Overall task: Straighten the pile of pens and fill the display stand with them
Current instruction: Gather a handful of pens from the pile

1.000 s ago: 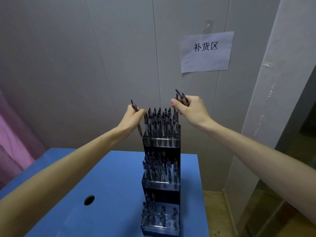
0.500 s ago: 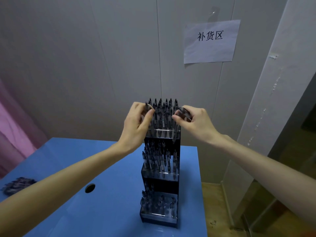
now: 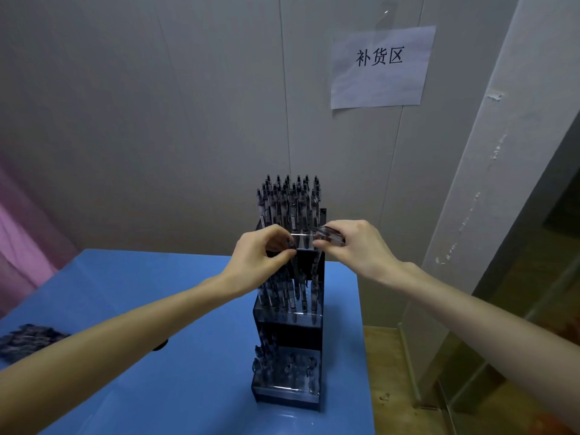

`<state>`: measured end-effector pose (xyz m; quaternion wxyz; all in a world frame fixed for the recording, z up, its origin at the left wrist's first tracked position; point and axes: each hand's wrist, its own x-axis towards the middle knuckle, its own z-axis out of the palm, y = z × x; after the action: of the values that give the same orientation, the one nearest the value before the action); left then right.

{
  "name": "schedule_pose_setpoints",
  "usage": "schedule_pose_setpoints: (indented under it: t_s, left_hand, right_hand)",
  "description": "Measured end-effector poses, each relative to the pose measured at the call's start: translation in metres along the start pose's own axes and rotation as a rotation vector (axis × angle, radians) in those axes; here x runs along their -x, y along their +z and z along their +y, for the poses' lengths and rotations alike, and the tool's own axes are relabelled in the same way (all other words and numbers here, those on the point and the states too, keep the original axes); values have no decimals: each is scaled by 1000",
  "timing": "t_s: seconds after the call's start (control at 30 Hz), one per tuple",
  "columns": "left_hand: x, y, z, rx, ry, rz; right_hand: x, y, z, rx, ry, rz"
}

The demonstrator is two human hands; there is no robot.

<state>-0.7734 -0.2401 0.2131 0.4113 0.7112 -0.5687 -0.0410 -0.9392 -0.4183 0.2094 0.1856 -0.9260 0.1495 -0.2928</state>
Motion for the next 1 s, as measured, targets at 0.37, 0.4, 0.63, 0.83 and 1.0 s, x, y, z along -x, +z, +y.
schedule_pose_setpoints:
  t_s: [0.37,0.4,0.63,0.83,1.0]
  left_hand:
    - [-4,6,-7,-24,-86,-60]
    - [-5,6,-8,-19,-89,-67]
    - [-5,7,-10,11,-86,-68]
    - [-6,6,-9,-19,-48,-80]
    - [-4,5,-9,-30,-40,-78]
  right_hand:
    - [11,9,-3,92,-6,18]
    - [11,10,-3,98,-6,21]
    - [10,7,-4,116,27,34]
    - [11,6,-4,116,44,42]
    - [12,6,-2,101,70,28]
